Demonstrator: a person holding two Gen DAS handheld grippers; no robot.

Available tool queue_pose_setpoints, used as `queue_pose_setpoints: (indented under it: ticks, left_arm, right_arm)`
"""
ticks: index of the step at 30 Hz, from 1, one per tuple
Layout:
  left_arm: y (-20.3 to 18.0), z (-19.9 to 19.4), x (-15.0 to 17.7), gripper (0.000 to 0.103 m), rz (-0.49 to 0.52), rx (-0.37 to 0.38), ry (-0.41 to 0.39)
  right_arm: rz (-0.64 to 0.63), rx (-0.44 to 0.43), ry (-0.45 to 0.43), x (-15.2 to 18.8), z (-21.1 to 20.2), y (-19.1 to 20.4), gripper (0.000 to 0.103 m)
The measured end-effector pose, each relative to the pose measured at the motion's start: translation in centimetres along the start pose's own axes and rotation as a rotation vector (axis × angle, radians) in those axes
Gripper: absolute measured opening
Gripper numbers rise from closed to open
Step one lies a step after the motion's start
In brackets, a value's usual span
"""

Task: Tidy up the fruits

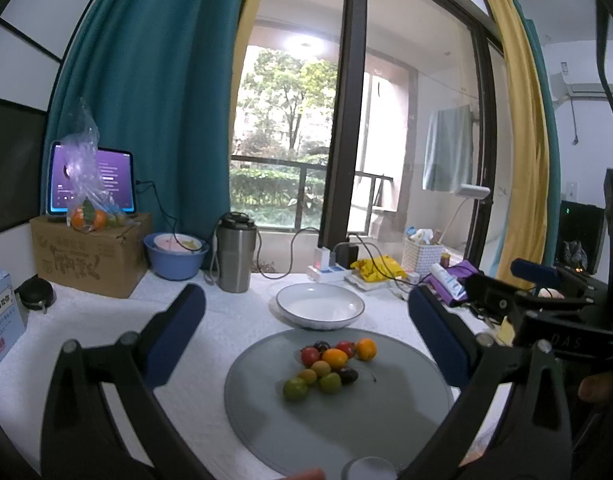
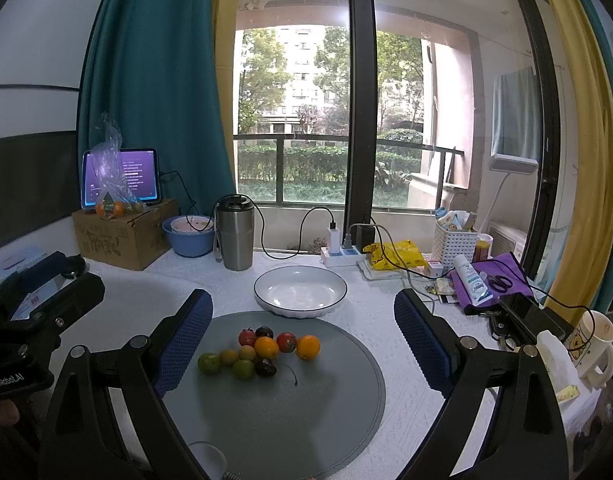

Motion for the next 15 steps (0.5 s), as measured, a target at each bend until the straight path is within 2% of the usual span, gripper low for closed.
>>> queue_pose_setpoints:
  ticks: [15]
  left_arm:
    - [0.12,0.03,-0.04,0.102,-0.004,0.0,0.0]
  right_arm:
    - [-0.003,0.001,0.003,0.07,-0.09,-0.02,0.094]
Point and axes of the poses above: each gripper's, at about its wrist camera, not at the fingertips, and z roughly the way its jaws point, y to its left, x to its underside, the point moved 8 cm from there along z, roughly the way its jaws point, and after that the axes turned 1 degree about -z, right-handed, at the moved point
